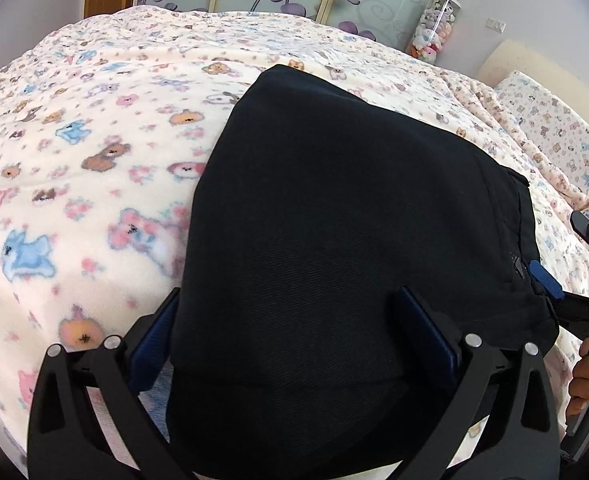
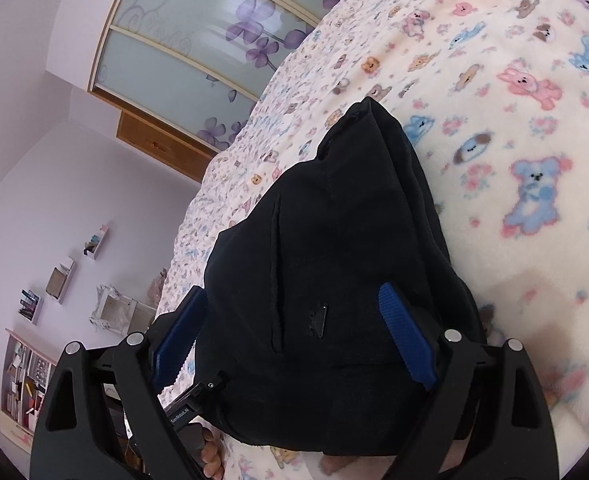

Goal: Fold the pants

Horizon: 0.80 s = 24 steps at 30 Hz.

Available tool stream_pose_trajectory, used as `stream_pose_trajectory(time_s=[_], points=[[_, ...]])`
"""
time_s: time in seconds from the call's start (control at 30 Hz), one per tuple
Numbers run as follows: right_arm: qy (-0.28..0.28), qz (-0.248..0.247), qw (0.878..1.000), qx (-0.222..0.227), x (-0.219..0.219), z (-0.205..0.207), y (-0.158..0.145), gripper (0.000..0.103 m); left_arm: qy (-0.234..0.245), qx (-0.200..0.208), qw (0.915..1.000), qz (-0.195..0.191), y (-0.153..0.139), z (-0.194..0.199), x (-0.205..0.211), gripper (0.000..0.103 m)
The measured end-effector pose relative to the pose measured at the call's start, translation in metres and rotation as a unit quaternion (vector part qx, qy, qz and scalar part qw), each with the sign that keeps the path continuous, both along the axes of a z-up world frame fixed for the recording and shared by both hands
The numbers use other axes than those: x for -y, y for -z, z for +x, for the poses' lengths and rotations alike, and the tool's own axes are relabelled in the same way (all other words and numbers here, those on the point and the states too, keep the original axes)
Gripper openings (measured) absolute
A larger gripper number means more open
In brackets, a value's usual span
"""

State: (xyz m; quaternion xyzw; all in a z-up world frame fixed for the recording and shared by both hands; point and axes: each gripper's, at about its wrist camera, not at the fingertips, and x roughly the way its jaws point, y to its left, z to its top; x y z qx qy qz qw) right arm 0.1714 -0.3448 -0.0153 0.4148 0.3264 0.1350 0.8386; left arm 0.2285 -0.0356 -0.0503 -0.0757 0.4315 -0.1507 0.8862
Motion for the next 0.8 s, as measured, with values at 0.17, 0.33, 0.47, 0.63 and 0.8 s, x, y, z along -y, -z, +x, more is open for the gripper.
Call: stream_pose_trajectory(time_s=[0.17,0.33,0.47,0.63,0.8], points=[[-0.002,0.003,1.000,0.003,0.000,0.000,0.000,0.092,-0.007,0.041,0.9990,-0.015,-0.015,-0.014,-0.005,0.100],[-0.006,0.002,1.000,0.005,0.001,0.003,0.001,0.094,-0.007,0.071,0.9925,-0.099,-0.028,-0.023,-0.019,0.101],[-0.007,0.002,1.000,0.005,0.001,0.003,0.001,0.094,-0.040,0.088,0.9829,-0.157,-0.029,-0.028,-0.042,0.097],[-0.008,0.002,1.000,0.006,0.002,0.003,0.001,0.094,0.026,0.130,0.9656,-0.223,-0.050,-0.034,-0.046,0.101],[-0.009,0.009,1.000,0.007,0.001,0.002,0.001,0.094,0.048,0.040,0.9917,-0.113,-0.013,-0.006,-0.008,0.101]])
